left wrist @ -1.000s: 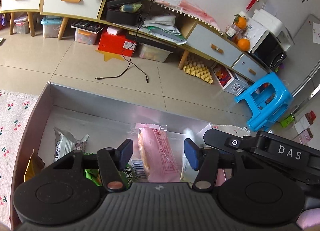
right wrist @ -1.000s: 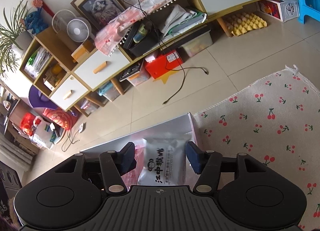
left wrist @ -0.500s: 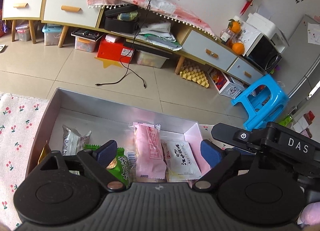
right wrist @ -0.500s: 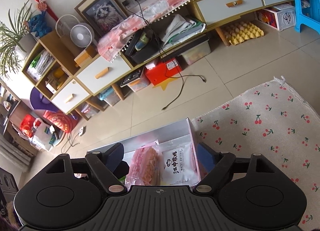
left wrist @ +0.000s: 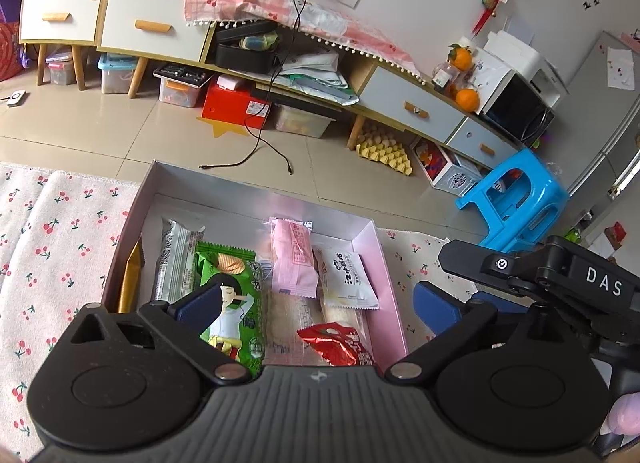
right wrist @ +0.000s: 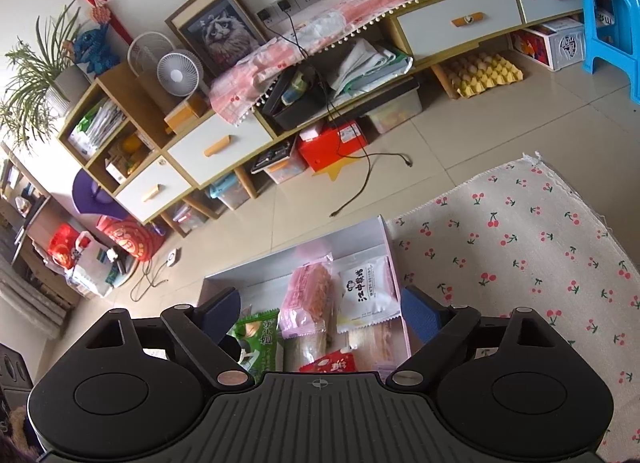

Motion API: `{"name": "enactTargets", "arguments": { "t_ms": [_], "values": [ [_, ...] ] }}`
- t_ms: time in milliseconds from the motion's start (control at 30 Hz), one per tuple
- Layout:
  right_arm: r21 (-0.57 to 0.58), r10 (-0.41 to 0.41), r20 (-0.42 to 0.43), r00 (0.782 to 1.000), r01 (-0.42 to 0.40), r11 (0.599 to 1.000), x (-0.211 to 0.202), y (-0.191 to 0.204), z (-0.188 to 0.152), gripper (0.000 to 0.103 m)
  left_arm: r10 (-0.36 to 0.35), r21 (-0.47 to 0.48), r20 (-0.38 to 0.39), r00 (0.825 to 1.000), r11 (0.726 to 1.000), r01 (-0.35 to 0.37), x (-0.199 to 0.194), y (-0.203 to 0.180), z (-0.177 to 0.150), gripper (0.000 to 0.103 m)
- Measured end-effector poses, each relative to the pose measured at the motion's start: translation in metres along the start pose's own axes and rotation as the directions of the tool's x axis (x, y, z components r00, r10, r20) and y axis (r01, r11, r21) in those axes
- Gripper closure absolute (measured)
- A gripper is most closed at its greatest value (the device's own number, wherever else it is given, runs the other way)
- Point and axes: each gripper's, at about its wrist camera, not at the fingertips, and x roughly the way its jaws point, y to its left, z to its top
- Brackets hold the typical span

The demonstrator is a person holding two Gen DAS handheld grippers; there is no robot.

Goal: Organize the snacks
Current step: 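Withdraw both tools from the box toward the remaining snacks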

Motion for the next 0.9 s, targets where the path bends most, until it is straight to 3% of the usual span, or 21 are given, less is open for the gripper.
{"name": "enactTargets", "arguments": {
  "t_ms": [233, 500, 733, 900],
  "values": [
    [0.009, 0.017, -0.006, 1.0, -0.017, 1.0, -0.025, 0.002, -0.021, 0.013, 0.093, -0.006, -0.017, 0.996, 0.996, -0.093, -0.023, 0.004, -0.02, 0.001],
    [-0.037, 0.009, -0.057, 0.998, -0.011, 0.999, -0.04, 0.011, -0.052, 0.012, 0.15, 0.024, -0.073, 0.986, 0.989, -0.148, -0.041, 0.019, -0.045, 0.001],
    [-0.113, -0.025, -0.126, 0.992, 0.01, 0.994, -0.044, 0.013, -0.091, 0.012, 0.211, 0.07, -0.134, 0.968, 0.977, -0.203, -0.049, 0.037, -0.075, 0.001],
    [-0.236, -0.092, -0.149, 0.985, 0.055, 0.97, -0.047, 0.009, -0.122, 0.012, 0.242, 0.125, -0.153, 0.958, 0.967, -0.224, -0.053, 0.048, -0.097, 0.001]
  ]
}}
